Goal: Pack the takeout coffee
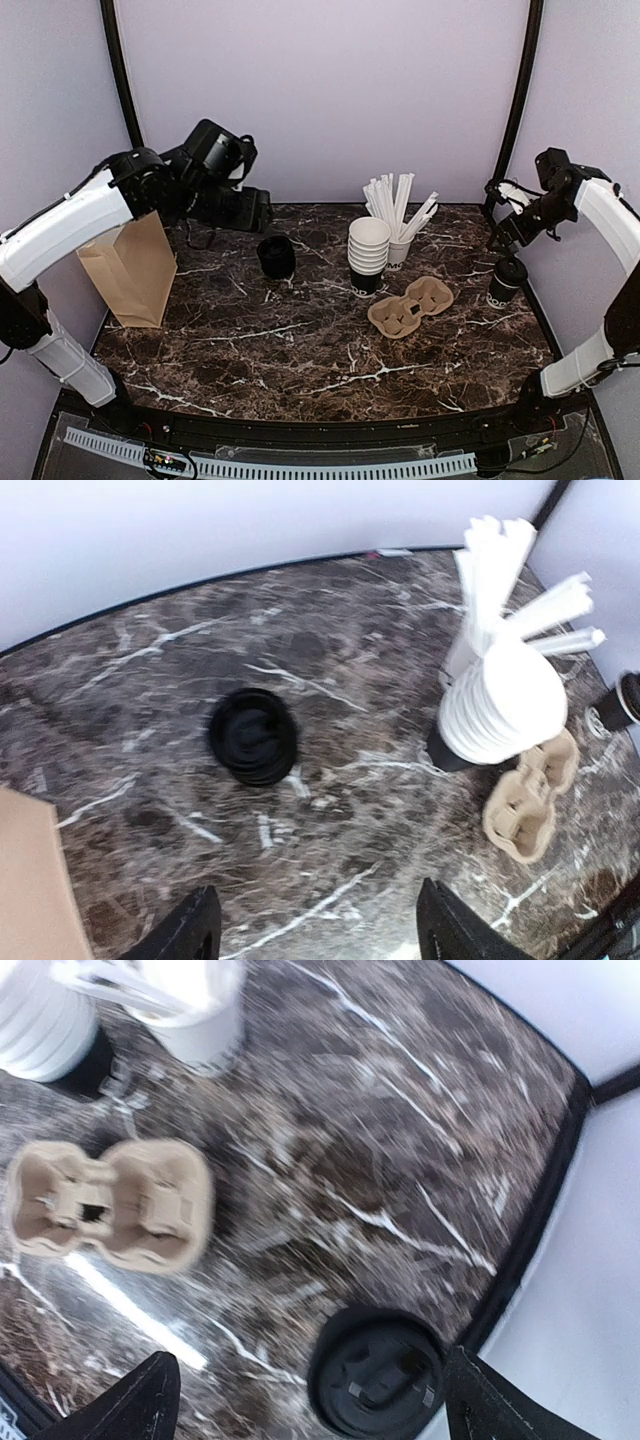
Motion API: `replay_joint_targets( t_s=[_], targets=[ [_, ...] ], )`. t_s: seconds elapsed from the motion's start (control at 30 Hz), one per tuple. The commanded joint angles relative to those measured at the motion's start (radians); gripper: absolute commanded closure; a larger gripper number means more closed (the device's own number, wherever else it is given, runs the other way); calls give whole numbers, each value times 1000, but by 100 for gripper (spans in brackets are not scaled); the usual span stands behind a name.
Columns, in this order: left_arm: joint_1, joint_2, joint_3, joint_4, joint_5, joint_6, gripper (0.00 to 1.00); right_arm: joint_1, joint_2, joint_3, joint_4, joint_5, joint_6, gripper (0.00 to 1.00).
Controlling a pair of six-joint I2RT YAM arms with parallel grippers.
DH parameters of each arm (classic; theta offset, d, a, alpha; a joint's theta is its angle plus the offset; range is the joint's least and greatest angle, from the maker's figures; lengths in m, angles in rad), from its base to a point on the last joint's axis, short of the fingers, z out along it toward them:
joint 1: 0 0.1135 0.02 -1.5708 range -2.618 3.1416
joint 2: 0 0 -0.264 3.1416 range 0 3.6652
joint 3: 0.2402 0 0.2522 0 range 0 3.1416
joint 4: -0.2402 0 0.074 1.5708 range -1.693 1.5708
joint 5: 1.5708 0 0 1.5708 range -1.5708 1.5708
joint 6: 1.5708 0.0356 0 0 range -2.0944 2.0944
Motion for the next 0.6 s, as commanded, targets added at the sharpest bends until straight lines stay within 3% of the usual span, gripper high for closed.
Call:
replay_joint_targets(
  t_s=[0.0, 0.1, 0.27, 0.4, 0.57],
  targets=[
    [91, -58, 144, -477, -298, -88, 29, 108, -53, -20, 56, -159, 72, 8],
    [146, -116, 186, -583, -377, -124, 27, 195, -54, -38, 90, -205, 112, 10],
    [243, -243, 200, -568, -381, -82, 20, 302, -63, -103, 178, -204, 149, 11],
    [317, -234, 244, -605, -341, -39, 17, 350, -55, -127, 209, -209, 173, 11],
    [345, -208, 277, -664, -392, -20, 16, 382, -54, -157, 243, -221, 199, 12]
  ],
)
